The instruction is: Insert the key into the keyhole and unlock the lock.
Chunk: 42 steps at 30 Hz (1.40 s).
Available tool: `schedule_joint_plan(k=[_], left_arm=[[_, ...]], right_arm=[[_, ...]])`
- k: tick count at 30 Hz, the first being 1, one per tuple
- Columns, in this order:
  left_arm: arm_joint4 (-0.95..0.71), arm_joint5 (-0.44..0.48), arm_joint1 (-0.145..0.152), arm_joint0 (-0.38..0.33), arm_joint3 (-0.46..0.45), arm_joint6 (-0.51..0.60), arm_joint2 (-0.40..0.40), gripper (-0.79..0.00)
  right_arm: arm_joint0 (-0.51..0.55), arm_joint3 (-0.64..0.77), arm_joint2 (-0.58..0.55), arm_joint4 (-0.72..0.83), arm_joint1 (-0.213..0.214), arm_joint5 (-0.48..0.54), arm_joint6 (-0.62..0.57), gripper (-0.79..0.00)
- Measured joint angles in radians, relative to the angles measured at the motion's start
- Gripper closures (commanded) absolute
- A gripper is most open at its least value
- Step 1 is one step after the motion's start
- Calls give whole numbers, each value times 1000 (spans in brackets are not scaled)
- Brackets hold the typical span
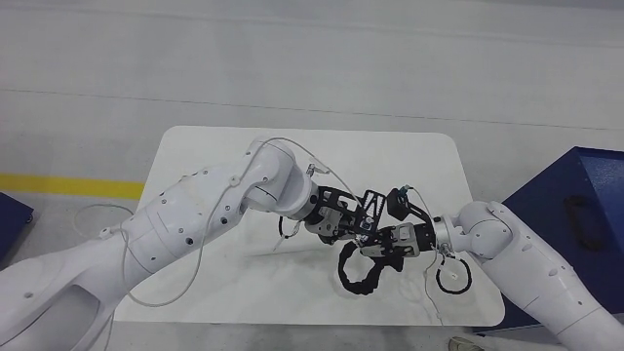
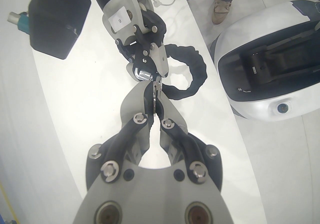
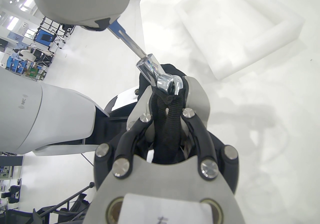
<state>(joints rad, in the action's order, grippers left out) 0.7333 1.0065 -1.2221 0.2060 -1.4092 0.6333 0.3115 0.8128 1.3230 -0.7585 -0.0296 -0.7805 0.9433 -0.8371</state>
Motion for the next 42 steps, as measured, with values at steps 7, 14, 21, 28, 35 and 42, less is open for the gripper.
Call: schedule_joint_plan(k=[7, 14, 21, 28, 35, 42], left_arm=[[-1, 6, -2, 9, 5, 2, 12, 0], [-6, 6, -7, 12, 14, 8, 14, 0], [-13, 3, -11, 19, 22, 25, 20, 0], [-22, 4, -18, 23, 27, 49, 18, 0], [-38, 0, -26, 24, 35, 73, 17, 0], [-67, 5, -39, 19, 52, 99, 8, 0]], right_arm=[[2, -1, -5, -3, -2, 0, -1, 0], [7, 2, -12, -8, -4, -3, 8, 0], [18, 8, -27, -30, -4, -4, 30, 0], [32, 20, -39, -53, -3, -5, 43, 0], [42, 28, -52, -70, -2, 3, 49, 0], [53, 33, -63, -78, 0, 10, 59, 0]])
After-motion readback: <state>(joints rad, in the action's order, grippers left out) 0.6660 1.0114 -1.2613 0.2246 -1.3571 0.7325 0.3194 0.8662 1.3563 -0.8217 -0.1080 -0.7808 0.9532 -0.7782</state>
